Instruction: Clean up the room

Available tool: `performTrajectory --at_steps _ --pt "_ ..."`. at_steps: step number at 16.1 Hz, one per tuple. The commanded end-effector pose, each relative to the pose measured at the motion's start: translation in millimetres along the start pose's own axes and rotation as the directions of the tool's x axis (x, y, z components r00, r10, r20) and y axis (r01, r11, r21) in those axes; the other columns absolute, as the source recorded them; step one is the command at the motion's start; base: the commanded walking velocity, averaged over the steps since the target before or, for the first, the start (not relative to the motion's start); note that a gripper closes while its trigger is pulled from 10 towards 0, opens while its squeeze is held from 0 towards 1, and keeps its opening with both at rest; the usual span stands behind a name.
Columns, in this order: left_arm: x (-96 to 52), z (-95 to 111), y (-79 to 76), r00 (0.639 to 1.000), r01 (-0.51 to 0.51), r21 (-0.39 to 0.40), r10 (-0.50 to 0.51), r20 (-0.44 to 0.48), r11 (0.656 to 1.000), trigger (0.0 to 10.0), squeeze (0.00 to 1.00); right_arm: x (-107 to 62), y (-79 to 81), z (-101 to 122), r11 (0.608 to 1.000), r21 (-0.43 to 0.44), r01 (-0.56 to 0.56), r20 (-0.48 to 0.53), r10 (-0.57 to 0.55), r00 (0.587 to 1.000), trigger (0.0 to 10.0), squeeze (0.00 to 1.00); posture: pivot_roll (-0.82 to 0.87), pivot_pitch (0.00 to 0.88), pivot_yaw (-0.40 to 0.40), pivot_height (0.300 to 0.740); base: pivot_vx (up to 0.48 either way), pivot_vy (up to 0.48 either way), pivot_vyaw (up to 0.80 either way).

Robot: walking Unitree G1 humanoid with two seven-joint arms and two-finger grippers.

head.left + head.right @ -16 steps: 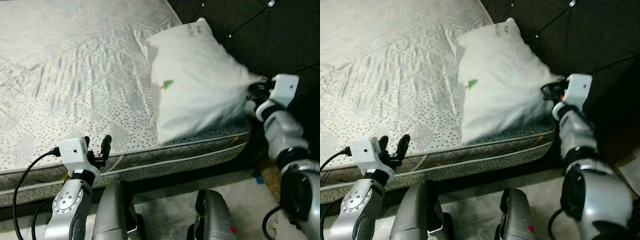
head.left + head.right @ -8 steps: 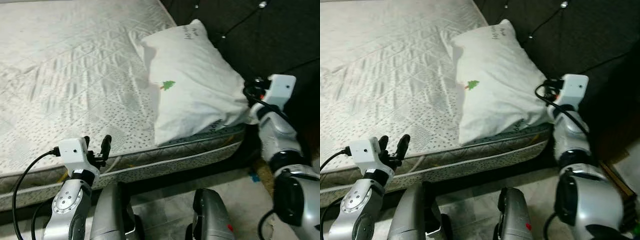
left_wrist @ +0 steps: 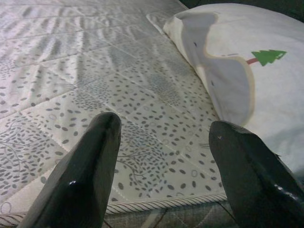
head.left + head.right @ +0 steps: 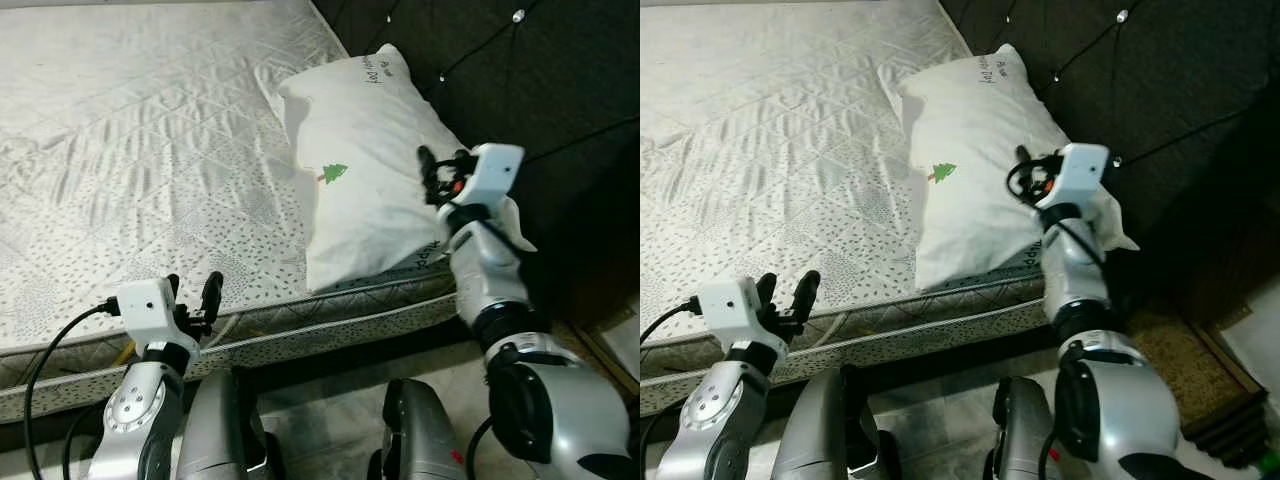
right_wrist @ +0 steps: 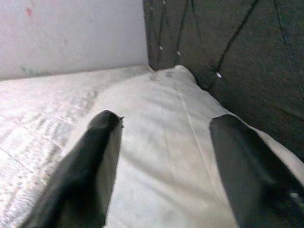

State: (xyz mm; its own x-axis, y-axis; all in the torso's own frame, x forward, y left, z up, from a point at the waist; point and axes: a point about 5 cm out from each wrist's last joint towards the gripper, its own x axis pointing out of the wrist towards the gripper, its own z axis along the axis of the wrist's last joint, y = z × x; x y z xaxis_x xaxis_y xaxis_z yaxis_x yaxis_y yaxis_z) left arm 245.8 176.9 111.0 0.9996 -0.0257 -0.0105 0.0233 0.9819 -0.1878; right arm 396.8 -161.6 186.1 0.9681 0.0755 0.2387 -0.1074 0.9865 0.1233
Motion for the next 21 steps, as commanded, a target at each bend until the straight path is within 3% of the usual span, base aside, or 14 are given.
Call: performTrajectory --at_steps 1,4,7,10,11,12,15,17,21 --pt "-3.5 2 0.9 1.0 -0.002 0.013 0.002 -0.004 1.0 10.0 0.0 3.1 5.3 2 1.0 -0.002 0.002 0.005 -0.002 1.0 10.0 1.0 0.08 0.142 -0.046 0.56 0.0 0.0 0.0" --pt "-17.8 3 6.5 0.999 -0.034 0.025 0.034 -0.016 0.999 10.0 0.0 13.3 24.8 6 1.0 -0.019 -0.019 -0.034 0.018 0.999 10.0 1.0 0.12 0.182 -0.063 0.56 0.0 0.0 0.0" --pt "-30.2 4 7.2 0.998 -0.057 0.027 0.058 -0.029 0.998 10.0 0.0 19.7 25.6 7 1.0 -0.001 0.025 -0.102 -0.026 0.994 10.0 1.0 0.16 0.212 -0.07 0.56 0.0 0.0 0.0" --pt "-41.6 7 7.3 0.996 -0.069 0.037 0.07 -0.046 0.997 10.0 0.0 20.4 24.1 1 0.995 -0.07 0.072 -0.191 -0.085 0.978 10.0 1.0 0.2 0.235 -0.067 0.56 0.0 0.0 0.0" --pt "-43.9 8 8.1 0.996 -0.073 0.042 0.075 -0.049 0.996 10.0 0.0 19.1 20.1 -2 0.989 -0.107 0.098 -0.218 -0.12 0.969 10.0 0.5 0.22 0.239 -0.067 0.56 0.0 0.0 0.0" --pt "-45.0 9 8.9 0.996 -0.076 0.045 0.078 -0.05 0.996 10.0 0.0 18.3 17.0 -3 0.989 -0.081 0.124 -0.232 -0.139 0.963 10.0 0.0 0.22 0.24 -0.068 0.56 0.0 0.0 0.0" --pt "-47.8 12 9.7 0.994 -0.086 0.05 0.089 -0.058 0.995 10.0 0.0 13.5 -5.7 -5 0.963 -0.064 0.261 -0.262 -0.269 0.927 10.0 0.0 0.23 0.237 -0.071 0.56 0.0 0.0 0.0" --pt "-47.7 12 6.9 0.995 -0.083 0.049 0.086 -0.058 0.995 10.0 0.0 6.0 -13.1 -17 0.952 -0.088 0.293 -0.323 -0.306 0.896 10.0 0.0 0.24 0.235 -0.073 0.56 0.0 0.0 0.0" --pt "-48.8 11 6.9 0.994 -0.082 0.05 0.085 -0.067 0.995 10.0 0.0 -19.9 -1.1 -63 0.96 -0.075 0.269 -0.542 -0.266 0.797 10.0 0.0 0.25 0.232 -0.08 0.56 0.0 0.0 0.0"
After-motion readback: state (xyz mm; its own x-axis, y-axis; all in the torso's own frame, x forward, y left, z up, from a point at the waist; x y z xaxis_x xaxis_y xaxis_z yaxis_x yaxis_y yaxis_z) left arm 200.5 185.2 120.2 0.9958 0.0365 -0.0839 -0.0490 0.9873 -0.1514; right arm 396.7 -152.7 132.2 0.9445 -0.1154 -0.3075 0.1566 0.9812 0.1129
